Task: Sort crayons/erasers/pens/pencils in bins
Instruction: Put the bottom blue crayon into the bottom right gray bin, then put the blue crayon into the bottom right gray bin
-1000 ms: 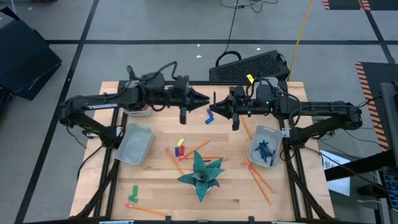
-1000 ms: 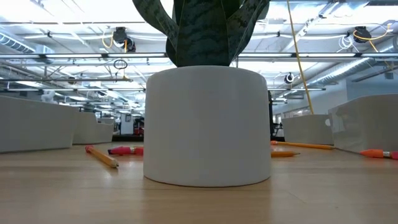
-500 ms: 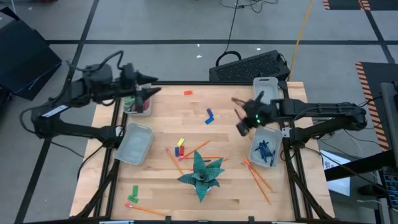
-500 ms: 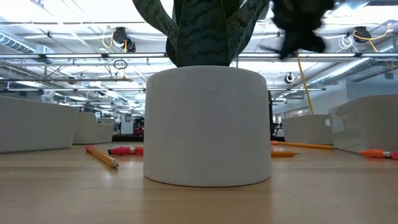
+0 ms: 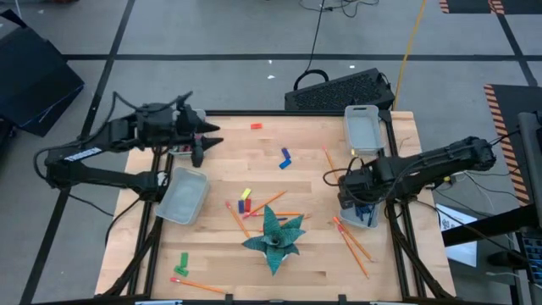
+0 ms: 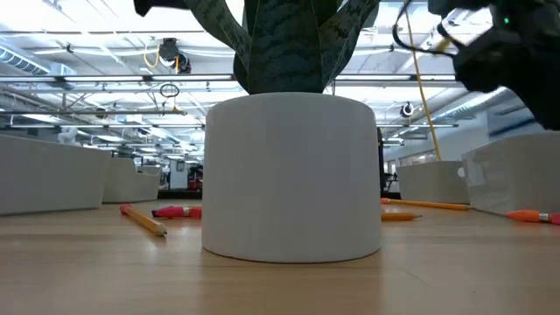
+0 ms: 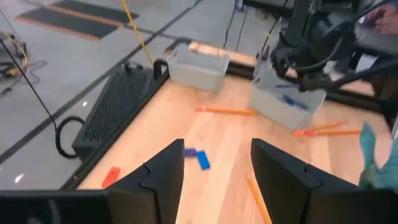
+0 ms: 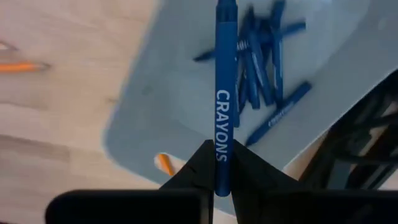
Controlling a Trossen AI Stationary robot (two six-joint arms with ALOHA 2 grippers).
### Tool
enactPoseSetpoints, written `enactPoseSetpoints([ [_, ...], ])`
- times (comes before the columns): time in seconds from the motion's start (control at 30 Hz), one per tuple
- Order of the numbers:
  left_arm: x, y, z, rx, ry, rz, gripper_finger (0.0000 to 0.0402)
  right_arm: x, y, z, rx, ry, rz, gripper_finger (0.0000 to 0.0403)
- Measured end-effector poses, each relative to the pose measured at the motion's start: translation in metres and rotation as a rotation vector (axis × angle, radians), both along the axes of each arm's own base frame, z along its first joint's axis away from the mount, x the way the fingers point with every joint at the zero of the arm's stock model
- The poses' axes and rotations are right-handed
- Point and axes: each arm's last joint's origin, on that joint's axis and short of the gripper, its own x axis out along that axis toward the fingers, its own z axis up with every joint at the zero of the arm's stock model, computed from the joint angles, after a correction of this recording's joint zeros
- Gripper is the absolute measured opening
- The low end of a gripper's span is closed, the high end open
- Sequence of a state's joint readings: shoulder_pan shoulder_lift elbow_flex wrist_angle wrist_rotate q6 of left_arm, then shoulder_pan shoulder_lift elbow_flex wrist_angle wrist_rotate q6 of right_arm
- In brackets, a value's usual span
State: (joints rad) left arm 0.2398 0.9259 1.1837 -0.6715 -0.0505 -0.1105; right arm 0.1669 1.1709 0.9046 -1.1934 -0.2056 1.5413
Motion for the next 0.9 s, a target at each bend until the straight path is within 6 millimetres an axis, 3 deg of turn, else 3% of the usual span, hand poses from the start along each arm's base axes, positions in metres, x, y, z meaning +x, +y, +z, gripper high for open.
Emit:
enactPoseSetpoints([
  [0.3, 0.006, 0.000, -0.004, 0.012, 0.025, -0.071, 0.0187, -0.007, 0.002, -0.029, 0.076, 0.041, -0.022, 0.0091],
  [0.5, 0.000, -0.003, -0.004, -0.008, 0.029, -0.103, 0.0186, 0.000, -0.001, -0.007, 0.105, -0.023, -0.017, 0.0117],
  [0.67, 0.000, -0.003, -0.004, -0.009, 0.033, -0.113, 0.0186, 0.024, -0.007, 0.026, -0.007, -0.231, 0.058, 0.0098],
  [0.77, 0.000, -0.003, -0.006, -0.012, 0.047, -0.114, 0.0186, 0.049, -0.008, 0.038, -0.066, -0.375, 0.158, 0.0083],
  [0.9, 0.000, -0.002, -0.006, 0.010, 0.056, -0.086, 0.0186, 0.088, -0.001, 0.030, -0.121, -0.511, 0.427, 0.0076],
])
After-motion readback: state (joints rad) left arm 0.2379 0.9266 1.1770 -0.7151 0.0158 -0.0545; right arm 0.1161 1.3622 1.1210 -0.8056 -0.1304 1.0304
